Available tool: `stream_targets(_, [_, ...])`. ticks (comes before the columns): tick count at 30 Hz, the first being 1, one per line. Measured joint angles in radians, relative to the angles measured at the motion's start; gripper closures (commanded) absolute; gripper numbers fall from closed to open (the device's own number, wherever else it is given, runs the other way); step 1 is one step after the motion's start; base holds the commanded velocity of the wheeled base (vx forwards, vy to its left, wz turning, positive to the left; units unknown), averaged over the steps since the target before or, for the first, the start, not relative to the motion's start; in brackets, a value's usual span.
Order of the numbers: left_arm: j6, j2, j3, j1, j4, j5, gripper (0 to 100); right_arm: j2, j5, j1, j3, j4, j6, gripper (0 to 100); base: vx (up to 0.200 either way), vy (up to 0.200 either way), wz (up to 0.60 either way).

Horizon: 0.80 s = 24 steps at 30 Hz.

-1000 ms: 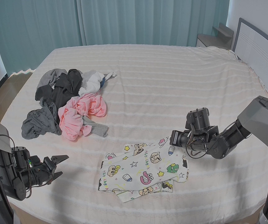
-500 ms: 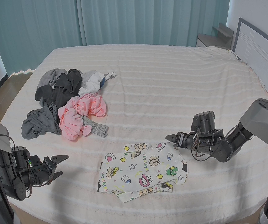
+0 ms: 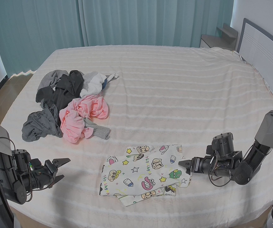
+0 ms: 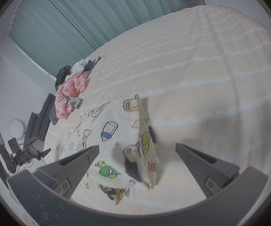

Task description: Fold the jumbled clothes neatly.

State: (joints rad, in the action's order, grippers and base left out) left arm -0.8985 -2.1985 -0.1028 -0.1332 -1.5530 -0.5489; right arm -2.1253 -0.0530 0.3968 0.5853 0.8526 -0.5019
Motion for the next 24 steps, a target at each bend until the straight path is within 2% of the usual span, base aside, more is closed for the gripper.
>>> stream_targets(6, [0.0,0.0,0.001,0.0,0.0,-0.001,0,-0.019,-0.085,0.007,-0.13,0.191,0.061,0,0.0,0.0,0.0])
stream_targets(10, [0.0,0.0,0.001,0.0,0.0,-0.001,0,-0.062,-0.108,0.008,-0.165,0.279,0.11,0,0.0,0.0,0.0])
stream_targets(14, [0.0,-0.001,0.0,0.0,0.0,-0.002,0,-0.112,-0.122,0.009,-0.18,0.315,0.153,0,0.0,0.0,0.0])
stream_targets(22, [0.0,-0.001,-0.001,0.0,0.0,-0.002,0,-0.16,-0.139,0.009,-0.173,0.339,0.158,0,0.0,0.0,0.0])
stream_targets(23, [0.0,-0.001,-0.002,0.0,0.0,-0.002,0,-0.163,-0.139,0.009,-0.173,0.343,0.158,100,0.0,0.0,0.0])
stream_targets(24, [0.0,-0.001,-0.002,0.0,0.0,-0.002,0,-0.166,-0.14,0.009,-0.173,0.35,0.158,100,0.0,0.0,0.0])
